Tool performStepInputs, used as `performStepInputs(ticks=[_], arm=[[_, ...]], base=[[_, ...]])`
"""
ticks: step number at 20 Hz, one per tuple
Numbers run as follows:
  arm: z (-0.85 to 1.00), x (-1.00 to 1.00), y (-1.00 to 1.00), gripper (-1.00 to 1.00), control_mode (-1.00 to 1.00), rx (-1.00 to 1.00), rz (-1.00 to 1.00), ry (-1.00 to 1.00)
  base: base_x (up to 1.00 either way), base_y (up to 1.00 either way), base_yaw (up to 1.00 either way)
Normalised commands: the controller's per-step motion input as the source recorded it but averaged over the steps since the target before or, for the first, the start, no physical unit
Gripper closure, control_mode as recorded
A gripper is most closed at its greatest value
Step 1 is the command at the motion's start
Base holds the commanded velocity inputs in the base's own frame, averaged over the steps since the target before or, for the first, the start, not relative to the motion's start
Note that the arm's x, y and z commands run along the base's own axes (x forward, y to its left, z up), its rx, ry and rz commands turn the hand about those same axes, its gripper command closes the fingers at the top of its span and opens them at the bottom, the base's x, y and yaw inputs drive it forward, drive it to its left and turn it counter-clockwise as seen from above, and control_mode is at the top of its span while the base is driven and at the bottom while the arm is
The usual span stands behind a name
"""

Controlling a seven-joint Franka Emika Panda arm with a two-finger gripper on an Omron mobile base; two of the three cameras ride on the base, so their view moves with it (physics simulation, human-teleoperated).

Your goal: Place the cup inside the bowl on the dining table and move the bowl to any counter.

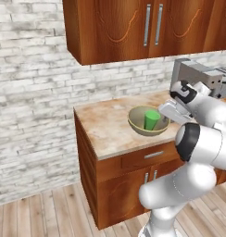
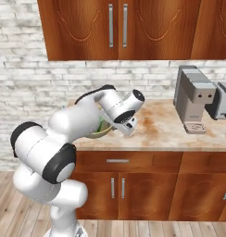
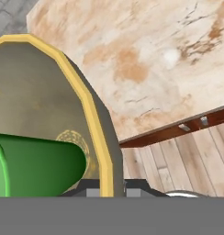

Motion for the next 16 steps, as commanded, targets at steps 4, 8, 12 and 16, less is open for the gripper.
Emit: performStepInputs(ticks=[4,8,12,16], arm=[[-0.17,0.36,0.13,1.0,-1.0,0.0,-0.05,0.0],[-0.18,0.33,0.1,1.0,-1.0,0.0,-0.05,0.0],[-0.16,0.24,0.04,1.0,-1.0,0.0,-0.04,0.0],[-0.08,0.26,0.03,1.0,-1.0,0.0,-0.03,0.0]], base=[[0.0,0.0,0.0],[0.0,0.0,0.0],[0.0,0.0,0.0],[0.0,0.0,0.0]])
